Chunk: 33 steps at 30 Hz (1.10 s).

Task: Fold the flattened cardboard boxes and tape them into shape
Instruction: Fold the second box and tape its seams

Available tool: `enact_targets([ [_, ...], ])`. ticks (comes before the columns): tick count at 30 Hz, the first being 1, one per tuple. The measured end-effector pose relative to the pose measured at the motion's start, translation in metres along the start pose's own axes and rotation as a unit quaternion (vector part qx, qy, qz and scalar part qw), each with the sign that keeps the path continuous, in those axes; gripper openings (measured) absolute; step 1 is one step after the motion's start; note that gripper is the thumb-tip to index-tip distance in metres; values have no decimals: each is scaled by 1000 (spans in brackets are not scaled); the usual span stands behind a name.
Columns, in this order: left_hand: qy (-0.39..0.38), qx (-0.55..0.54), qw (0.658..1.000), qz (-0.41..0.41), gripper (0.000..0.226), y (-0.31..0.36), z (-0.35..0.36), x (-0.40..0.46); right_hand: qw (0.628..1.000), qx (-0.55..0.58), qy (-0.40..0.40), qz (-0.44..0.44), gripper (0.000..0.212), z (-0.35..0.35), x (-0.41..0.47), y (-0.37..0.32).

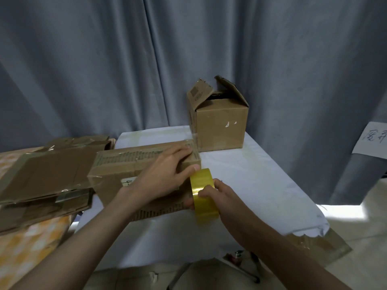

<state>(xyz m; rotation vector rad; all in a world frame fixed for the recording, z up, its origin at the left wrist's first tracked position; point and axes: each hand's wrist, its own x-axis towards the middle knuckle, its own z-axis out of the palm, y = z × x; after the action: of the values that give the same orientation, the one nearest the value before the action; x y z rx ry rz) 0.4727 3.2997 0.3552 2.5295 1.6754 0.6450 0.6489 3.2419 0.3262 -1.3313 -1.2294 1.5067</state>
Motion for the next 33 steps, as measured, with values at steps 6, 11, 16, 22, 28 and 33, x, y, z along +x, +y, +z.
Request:
enact_targets([
  [6,-9,10,1000,-9,88,-1,7,0,998,28,41,-33,48,-25,15,5],
  [11,-4,-8,1000,-6,88,5,6,-4,881,-411,94,-216,24,-54,43,18],
  [16,-10,-27,999,-14,84,8,4,-4,795,-566,27,-219,16,-55,61,31],
  [22,-7,-18,1000,-18,87,7,5,-3,829,-502,145,-199,9,-65,61,14],
  [28,-43,-27,998,-45,112,7,0,-2,817,-317,209,-434,12,-72,38,-27],
  [33,-46,-35,998,-40,107,6,-2,-3,744,-385,122,-533,13,-60,33,-31],
])
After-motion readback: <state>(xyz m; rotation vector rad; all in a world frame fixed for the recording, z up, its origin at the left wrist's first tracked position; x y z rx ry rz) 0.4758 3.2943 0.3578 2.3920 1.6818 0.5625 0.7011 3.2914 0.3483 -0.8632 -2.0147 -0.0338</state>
